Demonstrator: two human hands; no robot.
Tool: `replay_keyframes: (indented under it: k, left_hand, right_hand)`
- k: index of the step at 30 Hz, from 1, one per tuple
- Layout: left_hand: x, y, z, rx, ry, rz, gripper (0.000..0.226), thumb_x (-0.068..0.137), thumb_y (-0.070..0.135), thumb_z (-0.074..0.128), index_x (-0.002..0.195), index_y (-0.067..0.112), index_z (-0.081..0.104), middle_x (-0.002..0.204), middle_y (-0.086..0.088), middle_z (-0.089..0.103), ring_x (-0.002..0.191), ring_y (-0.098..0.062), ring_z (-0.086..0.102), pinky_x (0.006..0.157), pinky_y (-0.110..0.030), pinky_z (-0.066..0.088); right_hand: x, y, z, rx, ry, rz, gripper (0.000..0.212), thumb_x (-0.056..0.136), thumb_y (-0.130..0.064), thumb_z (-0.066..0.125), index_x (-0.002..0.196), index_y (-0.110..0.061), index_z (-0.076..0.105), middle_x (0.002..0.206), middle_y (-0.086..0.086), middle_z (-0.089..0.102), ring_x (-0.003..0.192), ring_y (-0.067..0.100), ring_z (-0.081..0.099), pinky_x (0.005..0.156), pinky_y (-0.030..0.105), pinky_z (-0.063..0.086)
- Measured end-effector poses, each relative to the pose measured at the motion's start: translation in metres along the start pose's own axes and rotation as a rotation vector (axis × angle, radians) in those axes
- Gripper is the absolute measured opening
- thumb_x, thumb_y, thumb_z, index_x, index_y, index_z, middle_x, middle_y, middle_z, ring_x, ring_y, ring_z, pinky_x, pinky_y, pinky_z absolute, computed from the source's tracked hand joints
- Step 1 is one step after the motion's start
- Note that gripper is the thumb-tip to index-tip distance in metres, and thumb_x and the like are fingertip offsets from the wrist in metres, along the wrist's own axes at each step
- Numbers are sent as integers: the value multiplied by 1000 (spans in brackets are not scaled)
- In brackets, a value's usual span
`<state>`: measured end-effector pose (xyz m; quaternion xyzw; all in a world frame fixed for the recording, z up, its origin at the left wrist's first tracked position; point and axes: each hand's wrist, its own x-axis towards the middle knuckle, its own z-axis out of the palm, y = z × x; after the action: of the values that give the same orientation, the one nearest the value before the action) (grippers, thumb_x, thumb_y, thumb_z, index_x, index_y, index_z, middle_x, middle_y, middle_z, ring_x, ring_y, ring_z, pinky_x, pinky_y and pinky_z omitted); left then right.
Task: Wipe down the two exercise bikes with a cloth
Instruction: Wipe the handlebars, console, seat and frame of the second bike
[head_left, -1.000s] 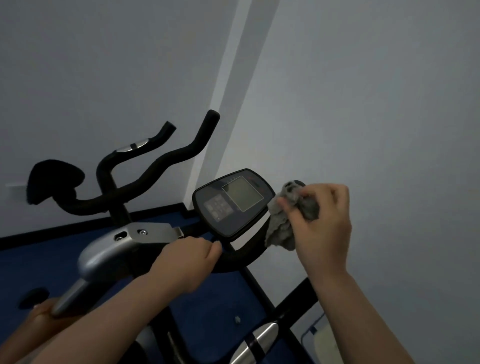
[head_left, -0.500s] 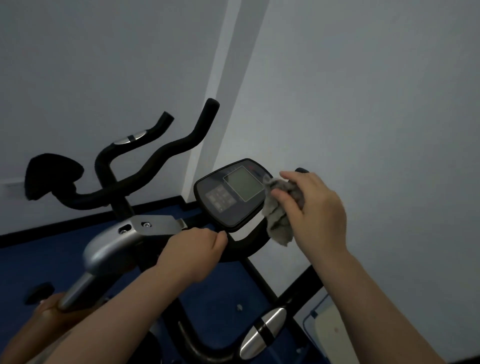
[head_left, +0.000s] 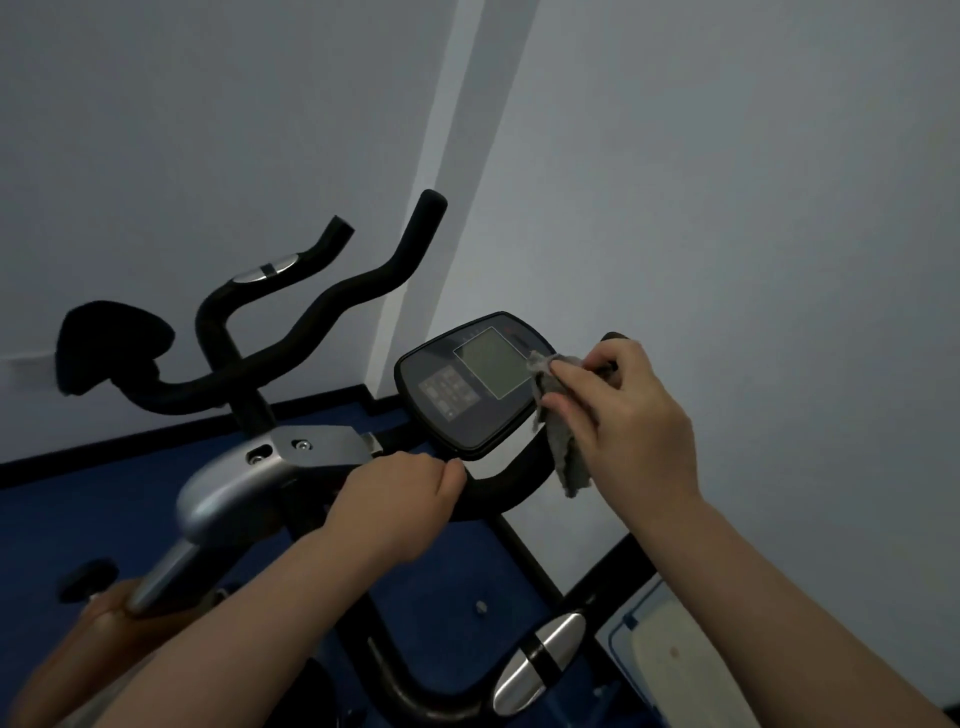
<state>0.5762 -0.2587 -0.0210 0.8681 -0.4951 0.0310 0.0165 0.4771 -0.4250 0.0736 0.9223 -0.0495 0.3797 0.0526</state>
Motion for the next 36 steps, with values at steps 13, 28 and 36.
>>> replay_keyframes:
  k: [13,28,36]
  left_hand:
    - [1,-10,-1,-175,-59,74,34,102,15,36,135,10,36,113,-9,56,98,-29,57,74,-41,50]
    - [-23,-13,-8,-779,-53,-154,35,105,41,25,75,29,41,86,-3,58,94,-29,61,86,-42,47]
    - [-36,-11,-1,-804,51,-190,36,104,43,27,75,27,42,72,2,55,67,-11,54,59,-32,34]
  right_hand:
    - [-18,-22,0,-20,-237,65,32,81,-7,71,113,-10,68,109,7,55,82,21,57,60,35,54]
    - [-25,-40,1,143,-242,475,28,97,-15,57,124,-19,64,108,-12,36,83,2,44,67,0,34]
    - [-36,-56,7,256,-200,625,31,96,-16,57,127,-17,63,108,-10,38,85,-1,41,72,-5,31]
